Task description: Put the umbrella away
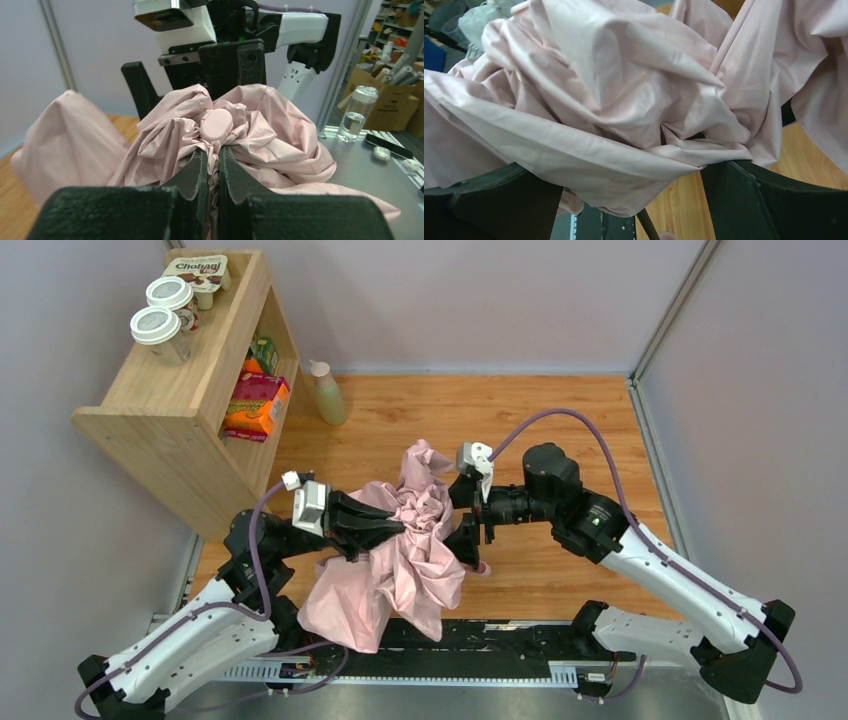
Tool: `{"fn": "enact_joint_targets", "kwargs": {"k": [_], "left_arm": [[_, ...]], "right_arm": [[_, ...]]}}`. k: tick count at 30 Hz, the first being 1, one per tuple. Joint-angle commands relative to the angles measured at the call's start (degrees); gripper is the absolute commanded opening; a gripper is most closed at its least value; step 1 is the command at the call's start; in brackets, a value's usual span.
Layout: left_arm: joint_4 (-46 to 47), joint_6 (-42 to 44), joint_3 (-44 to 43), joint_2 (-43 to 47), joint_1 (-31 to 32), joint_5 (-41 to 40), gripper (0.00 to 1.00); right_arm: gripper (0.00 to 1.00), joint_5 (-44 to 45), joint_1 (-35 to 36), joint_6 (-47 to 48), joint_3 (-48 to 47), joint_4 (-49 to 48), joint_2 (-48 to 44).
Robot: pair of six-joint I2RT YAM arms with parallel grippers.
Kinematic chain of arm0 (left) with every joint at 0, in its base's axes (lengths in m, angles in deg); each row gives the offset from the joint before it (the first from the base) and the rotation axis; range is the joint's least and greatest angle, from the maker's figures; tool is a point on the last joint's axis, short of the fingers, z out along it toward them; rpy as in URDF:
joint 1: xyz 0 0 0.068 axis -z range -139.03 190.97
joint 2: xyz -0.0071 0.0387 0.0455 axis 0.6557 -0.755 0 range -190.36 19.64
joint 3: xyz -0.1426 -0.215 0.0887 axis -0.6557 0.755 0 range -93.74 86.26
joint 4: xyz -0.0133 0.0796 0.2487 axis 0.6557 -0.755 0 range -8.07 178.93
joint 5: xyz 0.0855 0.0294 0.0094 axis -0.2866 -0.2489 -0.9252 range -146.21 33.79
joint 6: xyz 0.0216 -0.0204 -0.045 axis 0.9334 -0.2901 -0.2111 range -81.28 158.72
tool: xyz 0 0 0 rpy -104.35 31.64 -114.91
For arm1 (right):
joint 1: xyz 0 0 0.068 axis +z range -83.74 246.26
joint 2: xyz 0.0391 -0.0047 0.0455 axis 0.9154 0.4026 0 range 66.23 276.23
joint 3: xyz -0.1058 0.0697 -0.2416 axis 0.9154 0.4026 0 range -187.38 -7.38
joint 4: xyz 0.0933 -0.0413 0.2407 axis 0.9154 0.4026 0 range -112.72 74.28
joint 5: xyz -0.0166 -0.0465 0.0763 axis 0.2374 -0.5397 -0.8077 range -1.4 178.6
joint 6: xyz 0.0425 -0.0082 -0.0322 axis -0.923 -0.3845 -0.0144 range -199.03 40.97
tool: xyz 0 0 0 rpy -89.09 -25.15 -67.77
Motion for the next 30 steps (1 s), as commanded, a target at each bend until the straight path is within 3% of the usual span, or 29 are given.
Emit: {"fn": "enact_joint_targets", "kwargs": {"k": [1,4,6,8,11,13,15,17,19,21,23,26,28,30], "left_arm": [[9.24,-4.54,-4.8,-5.15,0.14,8.88,0.0],[10.3,-5.52,-6.38,-7.71,0.14,10.73,0.0],[10.22,-5.87,-7.17,-8.68,0.14,8.56,0.0],[5.92,-4.04,-8.4,-8.25,0.14,3.65,0.0],[-5.91,-2.44,-9.72,-5.53,0.14,-12.25,0.0],[-9.72,-2.27,-9.12,-3.6,0.14,-30.22,0.0],[-6.86,-0.7,-6.75,-2.71,0.14,-37.21,0.0],[-2.39,1.16,-5.16,-3.4,0.14,-43.02,0.0],[3.67,4.84,-4.19,-5.42,0.14,-46.46,0.0],[10.45,8.53,-4.19,-8.85,0.14,-47.53,0.0],[13.28,12.13,-6.11,-13.15,0.14,-49.72,0.0],[18.28,14.43,-8.49,-19.21,0.14,-52.01,0.0],[21.35,15.83,-9.45,-22.2,0.14,-53.15,0.0],[23.21,16.45,-10.16,-24.32,0.14,-53.95,0.0]], "right_arm": [[1.0,-7.62,2.48,-1.18,-5.07,-8.41,3.46],[1.0,-9.13,4.94,0.31,-6.57,-6.21,6.19],[1.0,-3.8,5.48,0.66,-7.09,-3.5,6.37],[1.0,11.27,5.48,-0.21,-6.83,-0.33,4.19],[1.0,36.06,5.48,-3.63,-6.83,6.08,-0.21],[1.0,53.12,5.39,-8.36,-7.79,11.26,-2.49],[1.0,64.57,5.39,-14.16,-7.98,16.45,-5.04],[1.0,68.55,5.39,-20.31,-6.66,20.23,-8.11],[1.0,68.31,5.48,-28.82,-3.6,21.57,-11.54],[1.0,61.66,5.39,-38.14,1.57,16.67,-15.32],[1.0,49.73,5.39,-45.09,8.51,6.86,-19.45],[1.0,32.32,5.74,-54.49,20.81,-16.5,-19.74],[1.0,29.38,7.66,-59.0,22.26,-23.92,-15.88],[0.97,31.99,10.21,-61.28,20.42,-23.44,-11.58]]}}
